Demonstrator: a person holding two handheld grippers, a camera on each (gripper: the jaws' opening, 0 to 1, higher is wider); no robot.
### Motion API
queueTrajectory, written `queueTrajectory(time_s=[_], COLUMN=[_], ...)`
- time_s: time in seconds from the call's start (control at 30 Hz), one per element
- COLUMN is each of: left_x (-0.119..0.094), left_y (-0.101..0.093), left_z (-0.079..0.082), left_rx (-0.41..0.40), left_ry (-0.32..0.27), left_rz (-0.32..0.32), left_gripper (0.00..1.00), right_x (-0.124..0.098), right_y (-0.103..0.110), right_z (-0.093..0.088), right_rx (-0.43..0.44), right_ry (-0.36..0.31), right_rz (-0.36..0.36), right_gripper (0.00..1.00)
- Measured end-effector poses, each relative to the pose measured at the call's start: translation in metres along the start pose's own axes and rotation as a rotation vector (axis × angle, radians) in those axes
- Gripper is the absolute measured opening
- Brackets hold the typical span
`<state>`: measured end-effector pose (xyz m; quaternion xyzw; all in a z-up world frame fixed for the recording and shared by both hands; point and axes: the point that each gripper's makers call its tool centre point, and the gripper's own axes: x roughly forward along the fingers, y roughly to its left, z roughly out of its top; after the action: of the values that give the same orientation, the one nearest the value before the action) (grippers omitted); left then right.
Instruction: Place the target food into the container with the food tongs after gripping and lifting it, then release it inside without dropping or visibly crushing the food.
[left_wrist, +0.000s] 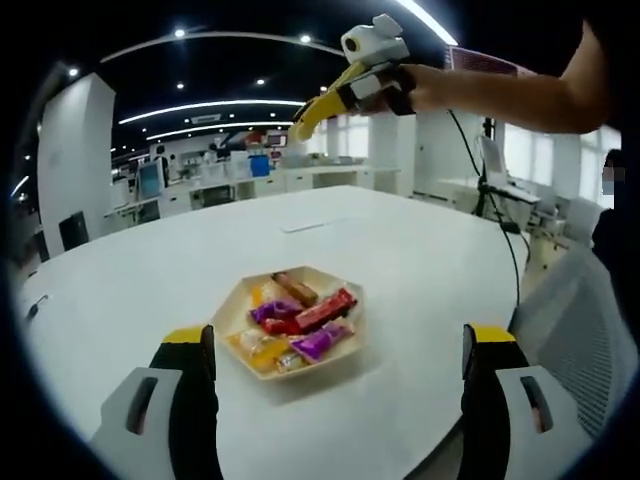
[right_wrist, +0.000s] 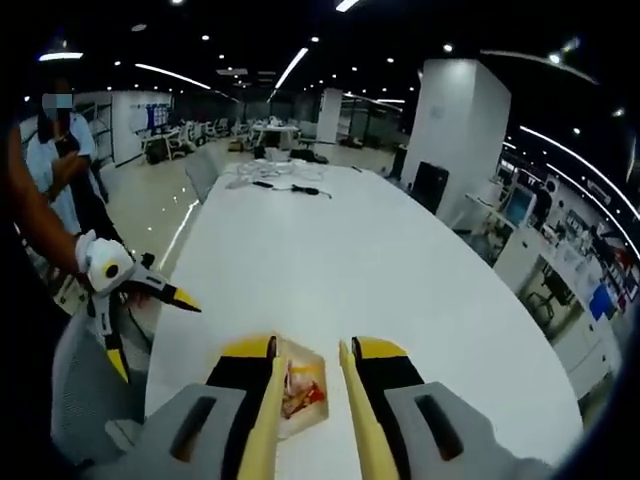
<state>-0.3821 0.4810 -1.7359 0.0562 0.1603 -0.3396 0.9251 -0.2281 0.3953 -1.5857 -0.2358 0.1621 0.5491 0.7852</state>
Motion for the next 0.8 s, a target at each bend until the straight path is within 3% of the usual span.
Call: queueTrajectory(time_s=[0.07,0.2,0.6,0.67,0.8], left_x=[0.001,0.001,0.002,0.003,0.003], left_y=[-0.001,-0.001,-0.004,-0.004,-0.006], left_z=[-0.001,-0.002,-0.004,-0.005,-0.005], left_rx=[0.0,-0.004,-0.002,-0.007,-0.005], left_ry=[0.004,0.008,0.02,0.021,0.025], left_rz=[-0.006,-0.006,-0.021,-0.022,-0.027], left_gripper=[0.99,0.99,0.99,0.99,0.99], right_x=[-0.008,-0.032,-0.077,-0.083,-0.088], right_y=[0.0,0.008,0.037,0.043,0.061], right_z=[-0.004,0.002,-0.021,-0.021,-0.027], right_rx=[0.005,0.056,0.085,0.069,0.079], right_ry=[-0.013,-0.132,-0.216,-0.27,-0.314], right_rz=[-0.012,-0.037,-0.089,-0.115,-0.106], right_gripper=[0.29,0.29,0.29,0.29,0.29])
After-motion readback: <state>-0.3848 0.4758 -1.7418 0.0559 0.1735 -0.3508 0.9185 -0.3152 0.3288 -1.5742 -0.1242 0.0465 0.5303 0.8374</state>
